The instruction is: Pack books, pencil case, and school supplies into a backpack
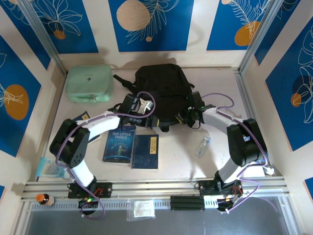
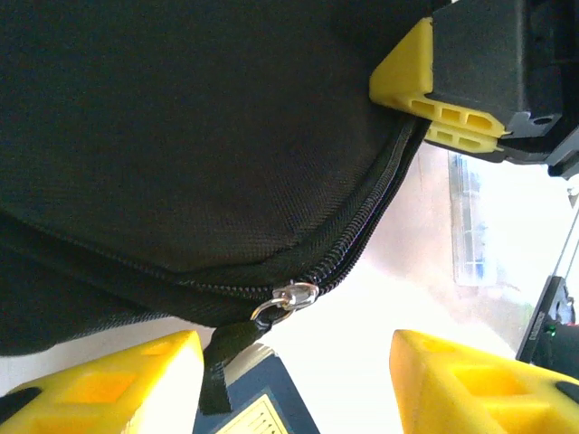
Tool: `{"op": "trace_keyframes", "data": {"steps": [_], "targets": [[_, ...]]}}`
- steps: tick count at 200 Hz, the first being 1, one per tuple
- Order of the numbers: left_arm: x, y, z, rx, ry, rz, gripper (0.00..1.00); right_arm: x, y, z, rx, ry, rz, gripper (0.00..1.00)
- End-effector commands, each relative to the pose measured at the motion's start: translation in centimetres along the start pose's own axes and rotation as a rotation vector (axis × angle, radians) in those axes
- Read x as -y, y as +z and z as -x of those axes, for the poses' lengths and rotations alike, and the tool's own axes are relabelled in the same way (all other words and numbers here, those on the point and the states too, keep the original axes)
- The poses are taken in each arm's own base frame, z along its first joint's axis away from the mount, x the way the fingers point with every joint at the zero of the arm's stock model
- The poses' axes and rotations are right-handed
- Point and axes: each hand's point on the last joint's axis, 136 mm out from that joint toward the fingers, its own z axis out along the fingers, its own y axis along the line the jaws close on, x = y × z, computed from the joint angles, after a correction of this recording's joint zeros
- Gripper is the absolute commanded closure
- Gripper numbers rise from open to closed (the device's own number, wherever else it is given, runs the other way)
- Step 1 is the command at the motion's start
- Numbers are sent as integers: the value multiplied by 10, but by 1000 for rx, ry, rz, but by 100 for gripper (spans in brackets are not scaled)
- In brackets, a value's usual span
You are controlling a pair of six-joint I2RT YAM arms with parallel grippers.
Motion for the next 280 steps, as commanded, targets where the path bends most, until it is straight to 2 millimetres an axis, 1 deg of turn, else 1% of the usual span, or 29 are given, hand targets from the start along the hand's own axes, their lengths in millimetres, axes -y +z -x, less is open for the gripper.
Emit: {"op": "trace_keyframes", "data": {"steps": [1, 14, 41, 75, 91, 109, 128, 154, 188, 203, 222, 246, 254, 266, 280], "targets": [[2, 8, -1, -15, 67, -46, 44, -13, 0, 4, -10, -18, 40, 90], [2, 10, -2, -22, 74, -55, 46, -12, 1, 4, -11, -16, 36, 89], [3, 9, -8, -31, 81, -69, 53, -12, 2, 4, -13, -14, 37, 89], [8, 4, -9, -22, 109, -81, 65, -13, 3, 5, -17, -13, 34, 89], [3, 3, -7, -12, 106, -49, 70, -12, 4, 6, -17, -11, 31, 89], [-6, 4, -5, -3, 101, 2, 78, -11, 4, 6, -17, -10, 28, 89], [-10, 3, -4, 0, 102, 29, 86, -9, 4, 6, -12, -10, 21, 89], [-16, -4, -7, -17, 127, 78, 100, -4, 3, 10, 5, -7, -5, 90], [-37, -22, -13, -71, 149, 223, 100, 1, 0, 21, 54, -29, -49, 93], [-39, -26, -11, -67, 150, 251, 100, 2, -1, 23, 66, -36, -60, 93], [-43, -26, -9, -55, 133, 271, 100, 3, 0, 24, 68, -35, -64, 93], [-67, -29, -8, -55, 106, 408, 100, 6, -1, 25, 82, -34, -75, 94], [-72, -29, -9, -62, 99, 429, 100, 5, -2, 25, 81, -37, -72, 93], [-68, -24, -11, -84, 95, 399, 100, 2, -2, 24, 76, -46, -56, 93], [-58, -19, -11, -84, 94, 330, 100, -3, -2, 22, 64, -53, -35, 94]]}}
